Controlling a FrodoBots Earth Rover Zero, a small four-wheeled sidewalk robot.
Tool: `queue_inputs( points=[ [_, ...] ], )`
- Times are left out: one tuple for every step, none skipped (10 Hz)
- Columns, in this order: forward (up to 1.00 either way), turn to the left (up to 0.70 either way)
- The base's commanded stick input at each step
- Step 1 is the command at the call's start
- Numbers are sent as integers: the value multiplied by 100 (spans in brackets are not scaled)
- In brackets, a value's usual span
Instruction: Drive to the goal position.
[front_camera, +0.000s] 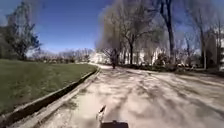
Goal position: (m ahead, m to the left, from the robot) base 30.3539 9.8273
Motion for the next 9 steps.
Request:
queue_inputs(
  points=[
    [97,24],
    [97,24],
    [97,5],
    [97,0],
    [97,0],
    [97,0],
    [97,0],
    [97,0],
    [97,0]
  ],
)
